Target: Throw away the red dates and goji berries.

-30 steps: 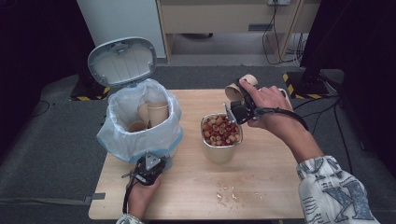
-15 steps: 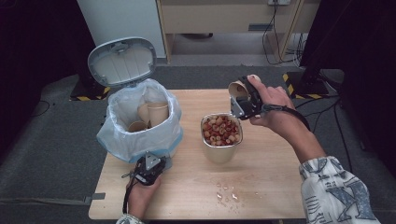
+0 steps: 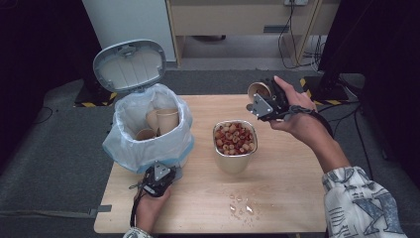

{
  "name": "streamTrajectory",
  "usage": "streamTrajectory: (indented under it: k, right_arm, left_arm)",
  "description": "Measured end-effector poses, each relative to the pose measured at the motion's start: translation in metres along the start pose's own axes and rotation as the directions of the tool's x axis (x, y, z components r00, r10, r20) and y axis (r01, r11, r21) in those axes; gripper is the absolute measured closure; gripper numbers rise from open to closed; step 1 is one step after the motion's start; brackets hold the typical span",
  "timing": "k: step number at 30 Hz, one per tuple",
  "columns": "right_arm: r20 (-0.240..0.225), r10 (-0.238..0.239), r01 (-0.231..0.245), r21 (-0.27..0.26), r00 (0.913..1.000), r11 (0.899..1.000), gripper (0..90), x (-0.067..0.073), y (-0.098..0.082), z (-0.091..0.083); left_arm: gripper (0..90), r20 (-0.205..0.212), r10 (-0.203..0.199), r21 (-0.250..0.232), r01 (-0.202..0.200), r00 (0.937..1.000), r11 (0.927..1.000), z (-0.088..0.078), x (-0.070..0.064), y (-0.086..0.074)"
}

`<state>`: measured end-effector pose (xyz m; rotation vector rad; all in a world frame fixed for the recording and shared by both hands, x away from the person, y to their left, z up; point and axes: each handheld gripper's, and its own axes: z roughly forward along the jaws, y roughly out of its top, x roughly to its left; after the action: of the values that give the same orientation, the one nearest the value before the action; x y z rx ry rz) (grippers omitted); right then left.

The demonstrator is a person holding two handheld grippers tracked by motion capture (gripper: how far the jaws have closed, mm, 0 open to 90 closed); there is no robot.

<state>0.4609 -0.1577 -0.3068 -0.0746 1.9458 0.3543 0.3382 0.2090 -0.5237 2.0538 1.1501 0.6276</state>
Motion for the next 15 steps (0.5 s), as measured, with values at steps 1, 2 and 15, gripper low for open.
streamTrajectory:
  k: [1, 2, 15]
  right_arm:
    - [-0.001, 0.004, -0.004, 0.002, 1.0000, 1.000, 30.7, -0.001, -0.002, -0.001]
    - [-0.003, 0.013, -0.013, 0.002, 0.9999, 1.000, 30.6, -0.001, -0.005, -0.001]
    - [-0.070, 0.207, -0.208, -0.008, 0.9759, 0.978, 30.5, -0.013, -0.040, 0.000]
  left_arm:
    - [85.7, -0.001, 0.000, 0.000, 0.000, 1.0000, 1.0000, 0.000, 0.000, 0.000]
    - [85.7, 0.000, 0.000, 0.000, 0.000, 1.0000, 1.0000, 0.000, 0.000, 0.000]
    - [85.7, -0.002, -0.001, 0.000, 0.001, 1.0000, 1.0000, 0.000, 0.000, 0.000]
